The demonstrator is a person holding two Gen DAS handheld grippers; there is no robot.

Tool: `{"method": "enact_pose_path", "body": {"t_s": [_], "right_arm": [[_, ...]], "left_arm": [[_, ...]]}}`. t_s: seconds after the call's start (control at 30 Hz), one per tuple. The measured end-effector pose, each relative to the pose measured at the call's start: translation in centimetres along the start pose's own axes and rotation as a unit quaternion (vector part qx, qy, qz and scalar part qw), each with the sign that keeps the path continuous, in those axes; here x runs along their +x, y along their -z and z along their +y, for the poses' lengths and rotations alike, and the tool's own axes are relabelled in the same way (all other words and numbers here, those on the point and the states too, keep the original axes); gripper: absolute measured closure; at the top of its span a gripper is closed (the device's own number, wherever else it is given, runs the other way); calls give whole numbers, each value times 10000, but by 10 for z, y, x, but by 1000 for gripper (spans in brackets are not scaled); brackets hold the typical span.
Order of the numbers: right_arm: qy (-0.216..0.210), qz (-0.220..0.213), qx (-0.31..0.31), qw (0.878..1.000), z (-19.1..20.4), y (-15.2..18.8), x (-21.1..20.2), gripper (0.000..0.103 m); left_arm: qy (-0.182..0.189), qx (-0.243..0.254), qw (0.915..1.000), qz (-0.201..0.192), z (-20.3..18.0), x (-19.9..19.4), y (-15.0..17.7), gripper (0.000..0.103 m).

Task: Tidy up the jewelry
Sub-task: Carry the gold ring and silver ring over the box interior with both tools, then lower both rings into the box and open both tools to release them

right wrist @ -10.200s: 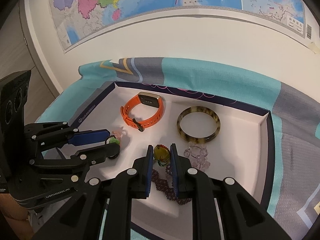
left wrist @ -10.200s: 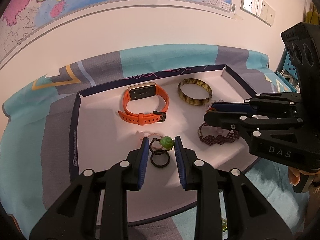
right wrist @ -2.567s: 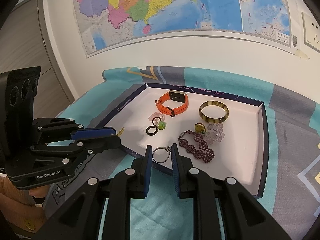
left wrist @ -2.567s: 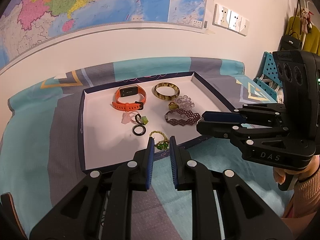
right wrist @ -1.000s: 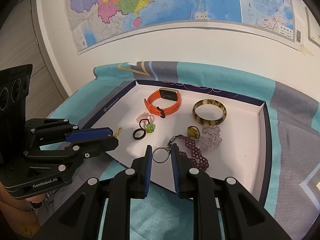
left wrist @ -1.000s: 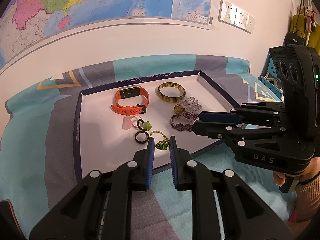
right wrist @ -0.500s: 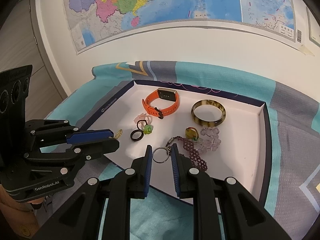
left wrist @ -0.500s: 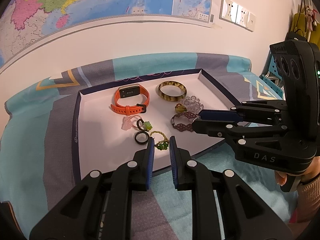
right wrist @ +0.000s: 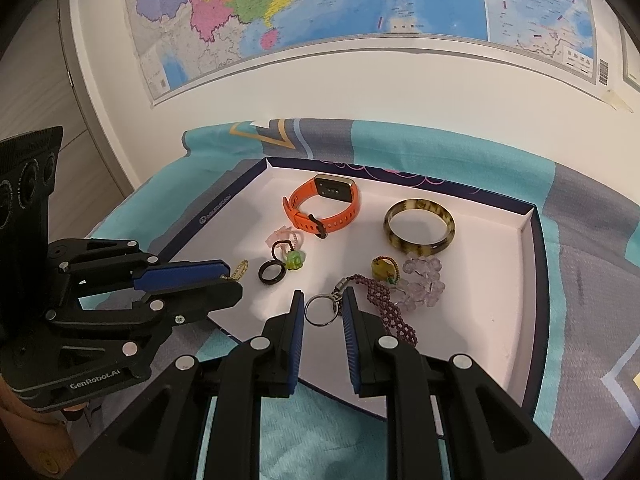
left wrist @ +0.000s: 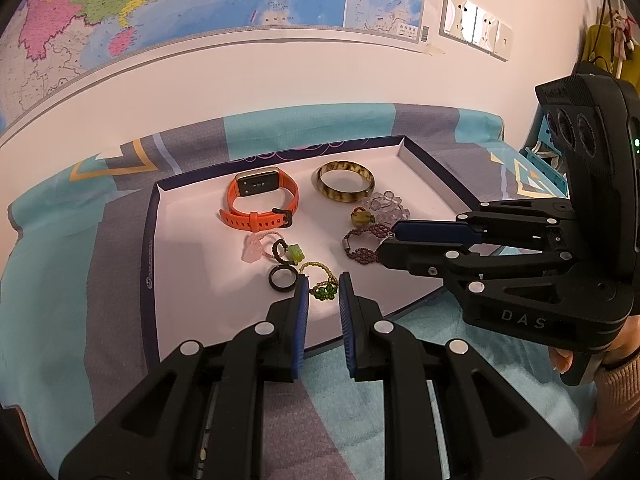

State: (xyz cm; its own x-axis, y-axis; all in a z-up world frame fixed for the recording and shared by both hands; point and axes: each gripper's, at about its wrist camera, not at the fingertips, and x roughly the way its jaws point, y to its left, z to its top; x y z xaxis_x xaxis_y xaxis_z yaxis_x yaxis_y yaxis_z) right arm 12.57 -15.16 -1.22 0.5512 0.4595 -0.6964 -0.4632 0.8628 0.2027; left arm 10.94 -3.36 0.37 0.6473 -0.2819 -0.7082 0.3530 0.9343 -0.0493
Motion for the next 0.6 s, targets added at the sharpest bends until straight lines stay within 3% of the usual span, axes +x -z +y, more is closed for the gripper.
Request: {"method": "enact_pose_path", "body": {"t_s": [0.6], "right_arm": [[7, 60, 7, 10000, 0, -2, 7, 86]], "left_arm": [[-37, -10, 10000, 47, 2, 6, -1, 87]]}}
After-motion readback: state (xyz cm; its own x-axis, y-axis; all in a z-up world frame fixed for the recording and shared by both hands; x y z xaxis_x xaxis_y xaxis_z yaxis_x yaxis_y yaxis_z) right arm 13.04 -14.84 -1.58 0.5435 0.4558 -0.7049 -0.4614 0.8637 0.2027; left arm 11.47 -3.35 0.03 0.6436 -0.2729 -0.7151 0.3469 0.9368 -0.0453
